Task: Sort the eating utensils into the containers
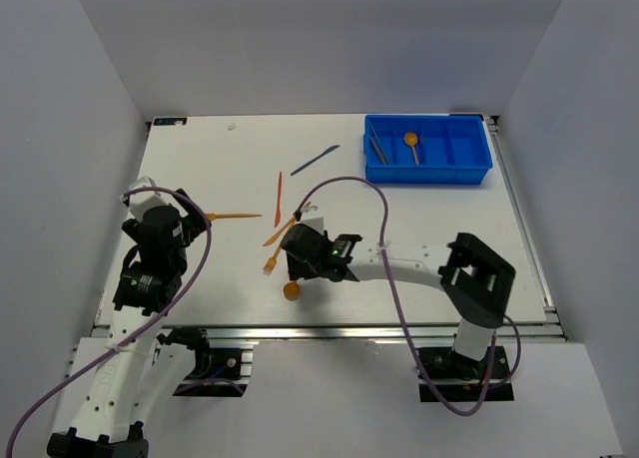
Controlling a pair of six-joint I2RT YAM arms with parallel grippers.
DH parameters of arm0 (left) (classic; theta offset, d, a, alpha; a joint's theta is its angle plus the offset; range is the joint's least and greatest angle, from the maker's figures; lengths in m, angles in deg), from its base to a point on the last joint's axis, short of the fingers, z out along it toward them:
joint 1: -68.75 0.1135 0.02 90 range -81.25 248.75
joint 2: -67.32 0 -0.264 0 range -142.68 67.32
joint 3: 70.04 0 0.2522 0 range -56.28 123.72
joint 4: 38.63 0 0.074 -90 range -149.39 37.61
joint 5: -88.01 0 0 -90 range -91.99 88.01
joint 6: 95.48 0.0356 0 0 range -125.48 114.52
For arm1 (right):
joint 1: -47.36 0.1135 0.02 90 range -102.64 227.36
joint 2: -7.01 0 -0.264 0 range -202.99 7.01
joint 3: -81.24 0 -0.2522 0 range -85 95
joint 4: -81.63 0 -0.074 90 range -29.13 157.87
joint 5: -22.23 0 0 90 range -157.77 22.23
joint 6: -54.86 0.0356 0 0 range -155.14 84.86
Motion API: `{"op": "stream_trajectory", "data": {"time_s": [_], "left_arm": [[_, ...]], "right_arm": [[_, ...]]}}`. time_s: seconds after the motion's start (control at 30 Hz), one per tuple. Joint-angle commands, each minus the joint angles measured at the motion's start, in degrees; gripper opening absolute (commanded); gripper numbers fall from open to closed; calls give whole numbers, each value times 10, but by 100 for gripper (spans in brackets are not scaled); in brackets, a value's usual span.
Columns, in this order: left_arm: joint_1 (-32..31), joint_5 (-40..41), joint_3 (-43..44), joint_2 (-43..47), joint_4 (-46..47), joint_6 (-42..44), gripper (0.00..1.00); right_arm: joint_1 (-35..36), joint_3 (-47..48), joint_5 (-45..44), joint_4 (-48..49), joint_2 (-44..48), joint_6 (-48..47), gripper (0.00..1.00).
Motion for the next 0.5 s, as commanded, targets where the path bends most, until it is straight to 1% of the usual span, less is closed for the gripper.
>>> {"op": "stream_trajectory", "data": {"time_s": [0.0, 0.03, 0.07, 0.17, 0.27, 0.47], "left_arm": [[-2, -3, -1, 1, 2, 1, 98], [-2, -2, -1, 0, 1, 2, 98], [-2, -3, 0, -1, 1, 2, 98], [-2, -5, -1, 2, 3, 2, 98], [-2, -10, -1, 4, 5, 5, 98], [-2, -14, -1, 5, 6, 5, 98]], "right_arm": [[1, 61, -66, -41, -59, 98, 60], [6, 73, -80, -55, -70, 105, 46], [15, 92, -97, -66, -85, 113, 46], [23, 104, -99, -74, -101, 120, 46], [30, 106, -117, -85, -105, 137, 44], [32, 115, -124, -97, -126, 146, 40]]}}
